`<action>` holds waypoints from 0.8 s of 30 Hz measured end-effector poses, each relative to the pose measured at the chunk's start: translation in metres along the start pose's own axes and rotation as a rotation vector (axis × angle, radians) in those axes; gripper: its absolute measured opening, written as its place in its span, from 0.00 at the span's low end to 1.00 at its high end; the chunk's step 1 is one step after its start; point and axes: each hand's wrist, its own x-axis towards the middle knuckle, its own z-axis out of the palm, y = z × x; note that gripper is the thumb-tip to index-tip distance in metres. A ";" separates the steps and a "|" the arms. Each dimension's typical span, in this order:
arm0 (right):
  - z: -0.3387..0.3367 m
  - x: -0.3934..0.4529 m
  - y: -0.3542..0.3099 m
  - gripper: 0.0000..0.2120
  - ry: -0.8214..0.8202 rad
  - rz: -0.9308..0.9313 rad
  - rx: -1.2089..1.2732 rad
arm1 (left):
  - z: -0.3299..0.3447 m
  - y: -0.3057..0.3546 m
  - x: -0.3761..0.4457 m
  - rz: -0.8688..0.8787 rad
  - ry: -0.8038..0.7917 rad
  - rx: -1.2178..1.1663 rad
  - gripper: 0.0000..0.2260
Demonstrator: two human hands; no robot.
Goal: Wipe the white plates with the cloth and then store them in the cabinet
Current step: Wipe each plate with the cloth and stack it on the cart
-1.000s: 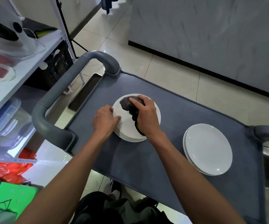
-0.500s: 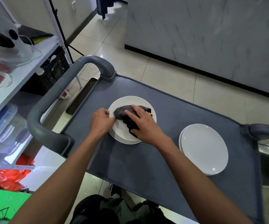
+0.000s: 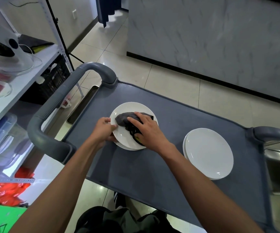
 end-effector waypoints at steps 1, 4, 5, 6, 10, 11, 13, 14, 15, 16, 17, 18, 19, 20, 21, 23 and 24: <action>0.001 -0.002 -0.002 0.33 0.006 -0.003 -0.006 | 0.000 0.001 -0.004 0.000 -0.022 -0.020 0.11; 0.004 -0.009 -0.009 0.31 0.038 -0.029 0.004 | -0.002 0.002 -0.013 0.016 -0.120 -0.036 0.17; 0.005 -0.011 -0.011 0.31 0.057 -0.036 0.017 | -0.003 0.003 -0.015 0.017 -0.151 -0.046 0.19; 0.006 -0.013 -0.013 0.30 0.079 -0.040 0.033 | -0.005 0.004 -0.016 0.016 -0.178 -0.058 0.20; 0.005 -0.010 -0.021 0.29 0.149 -0.033 0.065 | -0.008 0.006 -0.021 0.034 -0.239 -0.081 0.23; 0.004 -0.008 -0.022 0.28 0.167 -0.031 0.061 | -0.007 0.007 -0.022 0.046 -0.246 -0.084 0.23; 0.000 -0.004 -0.024 0.28 0.210 -0.021 0.054 | -0.005 0.007 -0.024 0.071 -0.255 -0.088 0.23; -0.002 -0.002 -0.023 0.27 0.232 -0.012 0.050 | -0.004 0.007 -0.024 0.081 -0.258 -0.091 0.23; -0.005 0.000 -0.023 0.27 0.253 -0.001 0.042 | -0.002 0.007 -0.024 0.091 -0.264 -0.096 0.23; -0.008 0.001 -0.021 0.27 0.271 0.010 0.030 | 0.000 0.008 -0.024 0.100 -0.270 -0.103 0.23; -0.013 0.003 -0.019 0.28 0.290 0.021 0.014 | 0.002 0.010 -0.024 0.111 -0.274 -0.108 0.23; -0.017 0.004 -0.017 0.28 0.309 0.032 -0.004 | 0.005 0.011 -0.024 0.122 -0.272 -0.110 0.23; -0.023 0.006 -0.014 0.28 0.329 0.044 -0.023 | 0.008 0.013 -0.024 0.134 -0.268 -0.110 0.22; -0.028 0.007 -0.011 0.28 0.350 0.058 -0.044 | 0.010 0.015 -0.024 0.143 -0.263 -0.112 0.22; -0.035 0.008 -0.008 0.28 0.369 0.075 -0.067 | 0.013 0.018 -0.024 0.152 -0.262 -0.119 0.22; -0.047 0.008 -0.002 0.29 0.398 0.108 -0.104 | 0.019 0.023 -0.025 0.164 -0.258 -0.136 0.23; -0.053 0.007 0.001 0.29 0.408 0.124 -0.118 | 0.022 0.026 -0.025 0.168 -0.257 -0.140 0.23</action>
